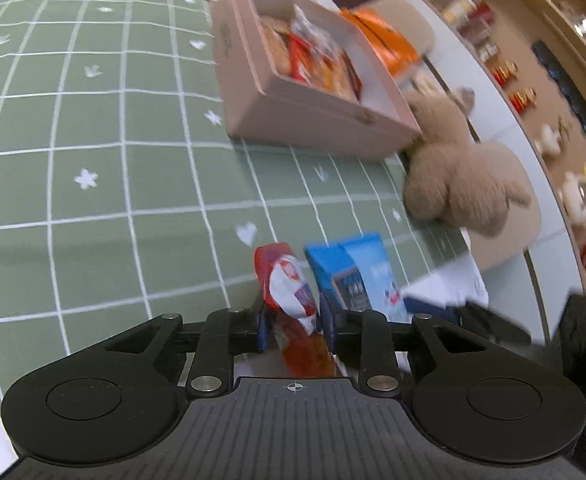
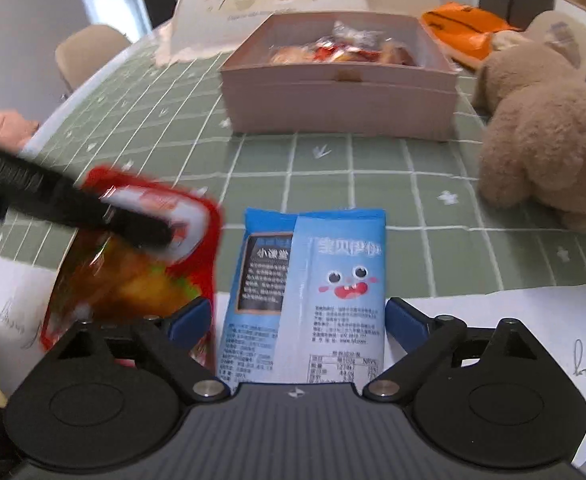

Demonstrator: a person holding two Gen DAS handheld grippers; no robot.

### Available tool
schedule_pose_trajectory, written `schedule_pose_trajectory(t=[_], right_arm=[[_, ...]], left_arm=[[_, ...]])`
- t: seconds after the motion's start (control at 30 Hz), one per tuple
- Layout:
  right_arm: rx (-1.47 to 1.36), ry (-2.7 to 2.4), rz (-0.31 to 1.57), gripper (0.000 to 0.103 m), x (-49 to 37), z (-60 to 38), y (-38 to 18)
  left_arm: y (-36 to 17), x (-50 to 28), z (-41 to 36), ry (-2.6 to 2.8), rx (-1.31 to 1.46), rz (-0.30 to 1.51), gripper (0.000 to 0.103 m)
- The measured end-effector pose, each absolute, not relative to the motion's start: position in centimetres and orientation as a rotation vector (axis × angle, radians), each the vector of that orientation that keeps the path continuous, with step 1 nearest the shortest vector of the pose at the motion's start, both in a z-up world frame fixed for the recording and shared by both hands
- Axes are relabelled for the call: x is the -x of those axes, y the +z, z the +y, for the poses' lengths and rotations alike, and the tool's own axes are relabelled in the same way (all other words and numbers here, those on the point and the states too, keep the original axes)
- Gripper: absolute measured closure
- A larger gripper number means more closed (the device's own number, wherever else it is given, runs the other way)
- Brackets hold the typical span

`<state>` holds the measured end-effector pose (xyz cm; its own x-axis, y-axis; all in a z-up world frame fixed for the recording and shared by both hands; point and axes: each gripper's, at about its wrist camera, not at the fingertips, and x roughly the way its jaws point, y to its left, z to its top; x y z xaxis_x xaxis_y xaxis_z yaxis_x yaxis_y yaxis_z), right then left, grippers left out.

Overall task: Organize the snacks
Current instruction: 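Lift the chicken-leg packet with the left tool while the right lifts the blue packet, then carry both packets over the pink box and open both tools to drop them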

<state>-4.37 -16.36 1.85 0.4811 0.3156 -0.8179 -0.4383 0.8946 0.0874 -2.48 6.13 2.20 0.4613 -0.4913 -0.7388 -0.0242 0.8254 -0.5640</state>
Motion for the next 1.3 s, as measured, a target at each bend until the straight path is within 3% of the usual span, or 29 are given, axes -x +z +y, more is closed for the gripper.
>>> schedule_pose_trajectory(t=[0.13, 0.73, 0.87, 1.03, 1.17, 1.3], right_arm=[[0.211, 0.426, 0.936, 0.006, 5.1, -14.8, 1.4], [0.206, 0.44, 0.917, 0.005, 4.9, -14.9, 1.3], [0.197, 0.435, 0.921, 0.018, 4.7, -15.8, 1.8], [0.158, 0.403, 0.925, 0.022, 4.2, -17.6, 3.1], [0.136, 0.376, 0.859, 0.022, 4.5, -19.4, 5.9], [0.09, 0.346, 0.779, 0.022, 4.6, -21.2, 9.3]], left_arm=[[1.9, 2.5, 5.9, -0.298, 0.552, 1.078, 0.064], [1.3, 2.8, 5.1, -0.322, 0.499, 1.108, 0.068], [1.0, 2.7, 5.7, -0.32, 0.547, 1.117, 0.069], [1.7, 3.0, 5.1, -0.338, 0.51, 1.082, 0.073], [5.2, 3.8, 5.4, -0.411, 0.586, 0.984, 0.076], [12.6, 3.0, 6.7, -0.476, 0.628, 0.76, 0.077]])
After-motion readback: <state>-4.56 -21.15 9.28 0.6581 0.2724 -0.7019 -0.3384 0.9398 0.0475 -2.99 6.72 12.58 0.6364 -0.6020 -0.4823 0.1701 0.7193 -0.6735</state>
